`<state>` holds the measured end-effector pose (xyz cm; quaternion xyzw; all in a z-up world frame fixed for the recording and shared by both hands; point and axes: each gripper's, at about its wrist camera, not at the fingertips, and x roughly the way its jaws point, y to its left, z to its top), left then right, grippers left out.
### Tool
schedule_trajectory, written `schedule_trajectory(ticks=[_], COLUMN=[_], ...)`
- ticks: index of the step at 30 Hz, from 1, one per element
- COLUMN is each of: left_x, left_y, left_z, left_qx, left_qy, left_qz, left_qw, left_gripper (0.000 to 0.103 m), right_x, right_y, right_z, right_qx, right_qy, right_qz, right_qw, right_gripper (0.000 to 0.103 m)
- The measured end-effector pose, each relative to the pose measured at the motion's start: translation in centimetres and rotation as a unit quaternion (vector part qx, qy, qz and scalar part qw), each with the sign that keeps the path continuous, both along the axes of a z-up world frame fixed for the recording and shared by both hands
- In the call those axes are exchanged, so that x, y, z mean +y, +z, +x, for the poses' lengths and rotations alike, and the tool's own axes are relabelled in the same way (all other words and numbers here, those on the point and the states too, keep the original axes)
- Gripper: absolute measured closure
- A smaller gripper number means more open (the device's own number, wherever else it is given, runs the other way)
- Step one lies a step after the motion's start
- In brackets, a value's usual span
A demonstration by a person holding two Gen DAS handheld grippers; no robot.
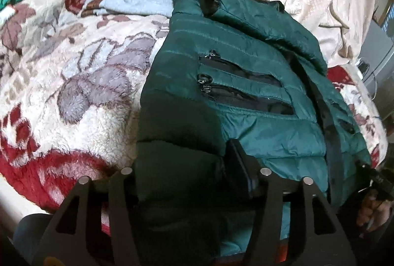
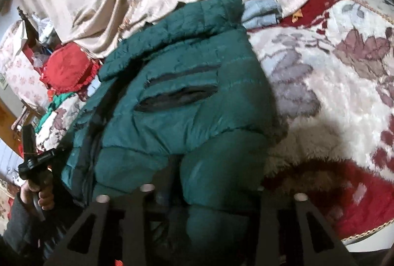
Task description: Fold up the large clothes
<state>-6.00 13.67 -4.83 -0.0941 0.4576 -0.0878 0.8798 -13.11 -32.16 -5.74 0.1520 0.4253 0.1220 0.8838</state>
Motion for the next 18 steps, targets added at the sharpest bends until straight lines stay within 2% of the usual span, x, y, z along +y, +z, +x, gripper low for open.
schedule_trajectory(ticks=[3,7,15,18], left_x=[-0.5,-1.0,-0.9,-0.9], left_y=[0.1,0.2,0.1,0.1], left_z=[-0.4,-0.7,-0.7,-0.6], left_qx=[-0.017,-0.033,-0.031,-0.030], left_qy=[0.009,0.020,0.025,0.024], left_qz=[0.020,0.041,0.038,0.037], left_qw=[0.9996,0.9984,0.9985,0.9986], left_gripper=[0.046,0.046,0.044,0.044], right_x=[0.2,-0.2,0.2,0.8], right_y=[-0.1,-0.5,-0.1,0.7], right_z=[0.0,0.0,0.4,0.0], right_qx=[-0.004,-0.004,0.009,-0.017], right_qy=[0.000,-0.007,-0.001,0.006], right_qz=[-0.006,0.011,0.010,-0.008], right_qw=[1.000,1.000,1.000,1.000], right_gripper=[0.061,0.058,0.057,0.064])
